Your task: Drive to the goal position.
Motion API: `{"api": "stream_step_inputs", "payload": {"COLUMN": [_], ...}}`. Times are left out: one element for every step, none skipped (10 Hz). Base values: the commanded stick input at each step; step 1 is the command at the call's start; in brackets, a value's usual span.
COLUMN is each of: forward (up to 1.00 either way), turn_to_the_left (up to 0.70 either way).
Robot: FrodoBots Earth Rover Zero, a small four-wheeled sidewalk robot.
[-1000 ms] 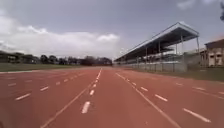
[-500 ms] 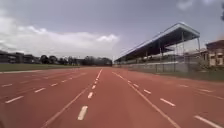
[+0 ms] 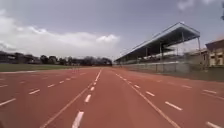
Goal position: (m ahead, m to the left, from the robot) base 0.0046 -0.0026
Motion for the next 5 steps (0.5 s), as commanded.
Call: {"api": "stream_step_inputs", "payload": {"forward": [0.45, 0.45, 0.45, 0.45, 0.45], "turn_to_the_left": [0.0, 0.0, 0.0, 0.0, 0.0]}}
